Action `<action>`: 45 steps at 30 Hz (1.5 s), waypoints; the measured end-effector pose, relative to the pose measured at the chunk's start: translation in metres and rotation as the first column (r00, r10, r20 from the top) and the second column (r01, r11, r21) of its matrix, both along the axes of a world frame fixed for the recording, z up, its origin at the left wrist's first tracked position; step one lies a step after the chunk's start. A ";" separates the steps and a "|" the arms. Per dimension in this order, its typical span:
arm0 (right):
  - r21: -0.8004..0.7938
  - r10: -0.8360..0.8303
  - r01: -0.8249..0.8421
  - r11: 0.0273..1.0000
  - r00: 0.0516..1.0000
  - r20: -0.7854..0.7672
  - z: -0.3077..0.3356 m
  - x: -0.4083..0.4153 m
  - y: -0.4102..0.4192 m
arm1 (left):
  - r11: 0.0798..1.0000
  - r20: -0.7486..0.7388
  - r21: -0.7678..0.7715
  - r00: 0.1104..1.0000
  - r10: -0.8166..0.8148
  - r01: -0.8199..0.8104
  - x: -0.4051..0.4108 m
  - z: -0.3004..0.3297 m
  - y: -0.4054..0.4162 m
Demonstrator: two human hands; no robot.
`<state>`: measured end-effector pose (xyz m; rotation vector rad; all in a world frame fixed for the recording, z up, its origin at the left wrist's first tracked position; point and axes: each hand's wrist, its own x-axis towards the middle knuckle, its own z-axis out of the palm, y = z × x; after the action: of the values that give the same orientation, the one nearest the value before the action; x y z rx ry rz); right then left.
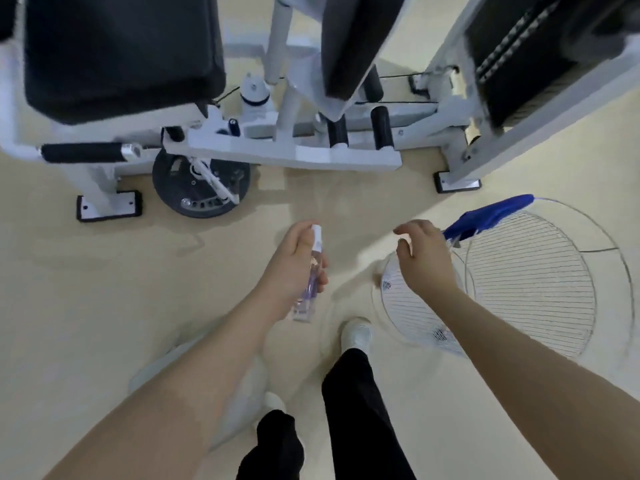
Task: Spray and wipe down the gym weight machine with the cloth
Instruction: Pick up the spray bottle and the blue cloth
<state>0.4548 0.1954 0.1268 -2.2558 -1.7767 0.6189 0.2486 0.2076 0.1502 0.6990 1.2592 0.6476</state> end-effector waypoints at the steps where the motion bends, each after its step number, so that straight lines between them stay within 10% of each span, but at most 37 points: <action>1: 0.062 -0.068 0.065 0.996 0.997 0.042 0.006 0.025 0.004 | 0.999 0.014 -0.038 1.000 0.010 -0.010 0.019 0.007 0.012; 8: -0.021 -0.704 0.706 0.708 0.703 -0.100 -0.007 0.190 0.028 | 0.931 0.436 -0.365 0.884 0.167 0.004 0.145 0.016 0.063; 13: -0.359 -0.857 0.805 0.472 0.324 -0.402 -0.034 0.245 0.051 | 0.972 0.330 -0.186 0.941 -0.077 0.145 0.211 0.004 0.069; 23: -0.484 -0.812 0.685 0.544 0.284 -0.510 -0.068 0.261 0.077 | 0.886 -0.173 0.163 0.897 -0.408 0.434 0.237 -0.019 0.093; 28: -0.348 -0.734 0.669 0.657 0.673 -0.092 -0.057 0.267 0.081 | 0.878 -0.236 0.205 0.893 -0.384 0.432 0.230 -0.015 0.104; 31: -0.122 -0.591 0.585 0.802 0.745 -0.310 -0.024 0.257 0.078 | 0.904 -0.210 0.204 0.919 -0.334 0.375 0.225 0.004 0.106; 35: -0.259 -0.289 0.144 0.955 0.648 -0.705 0.036 0.217 0.091 | 0.980 -0.023 0.138 0.990 -0.141 0.143 0.220 0.039 0.115; 39: -0.321 -0.062 -0.373 0.871 0.564 -0.823 0.072 0.156 0.117 | 0.978 0.024 0.203 0.999 0.045 -0.049 0.203 0.068 0.129; 45: -0.371 -0.235 -0.437 0.820 0.333 -0.913 0.096 0.075 0.148 | 0.957 0.006 0.270 0.994 0.112 -0.110 0.149 0.095 0.149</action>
<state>0.5303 0.3432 0.2228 -1.2736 -1.0971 2.2007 0.3974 0.3570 0.2453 0.8603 1.2371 0.9215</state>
